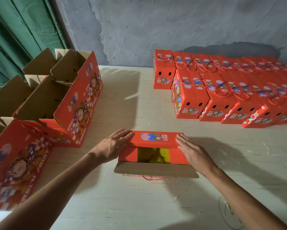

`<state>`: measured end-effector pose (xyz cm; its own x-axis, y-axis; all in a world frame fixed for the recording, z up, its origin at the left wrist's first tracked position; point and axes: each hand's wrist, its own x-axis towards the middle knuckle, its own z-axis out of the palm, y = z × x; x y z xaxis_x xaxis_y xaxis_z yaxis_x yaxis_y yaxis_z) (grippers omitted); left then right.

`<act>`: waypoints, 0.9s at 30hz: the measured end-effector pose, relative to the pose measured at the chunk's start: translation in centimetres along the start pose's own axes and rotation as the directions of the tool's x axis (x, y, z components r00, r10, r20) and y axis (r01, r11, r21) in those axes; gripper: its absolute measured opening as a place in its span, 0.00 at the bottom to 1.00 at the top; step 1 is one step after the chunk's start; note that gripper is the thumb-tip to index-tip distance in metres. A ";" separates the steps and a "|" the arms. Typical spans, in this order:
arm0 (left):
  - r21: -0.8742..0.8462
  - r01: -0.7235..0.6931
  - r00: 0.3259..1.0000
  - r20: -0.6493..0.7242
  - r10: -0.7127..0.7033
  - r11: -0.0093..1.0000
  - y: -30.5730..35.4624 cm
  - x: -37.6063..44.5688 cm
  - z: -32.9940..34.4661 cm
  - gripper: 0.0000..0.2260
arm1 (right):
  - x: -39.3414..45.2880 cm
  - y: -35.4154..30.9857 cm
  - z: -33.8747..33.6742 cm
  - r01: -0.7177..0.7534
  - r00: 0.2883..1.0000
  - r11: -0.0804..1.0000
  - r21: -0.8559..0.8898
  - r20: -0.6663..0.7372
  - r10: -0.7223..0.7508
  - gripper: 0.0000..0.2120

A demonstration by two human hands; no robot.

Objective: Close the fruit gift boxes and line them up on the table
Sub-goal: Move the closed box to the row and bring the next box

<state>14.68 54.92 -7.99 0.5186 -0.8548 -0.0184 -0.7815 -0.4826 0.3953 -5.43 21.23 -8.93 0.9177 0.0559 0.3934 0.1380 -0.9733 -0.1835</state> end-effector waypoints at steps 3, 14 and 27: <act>-0.016 -0.010 1.000 -0.014 0.010 1.000 0.0 -0.1 0.1 0.29 | -0.1 0.3 -0.8 -0.014 0.999 0.996 0.089 0.050 0.010 0.24; -0.092 -0.037 0.994 -0.107 0.027 0.995 0.1 -0.7 0.8 0.22 | -0.3 0.2 -0.8 -0.060 0.998 0.993 0.101 -0.011 0.062 0.21; 0.050 -0.297 0.926 -0.229 0.300 0.954 0.6 0.6 0.7 0.12 | -0.7 -0.7 -0.5 -0.093 0.996 0.993 0.075 0.011 0.093 0.14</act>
<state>14.25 53.98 -8.45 0.3248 -0.8929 0.3118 -0.9165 -0.2157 0.3369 -6.34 21.78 -8.59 0.9307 -0.0320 0.3644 0.0795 -0.9547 -0.2867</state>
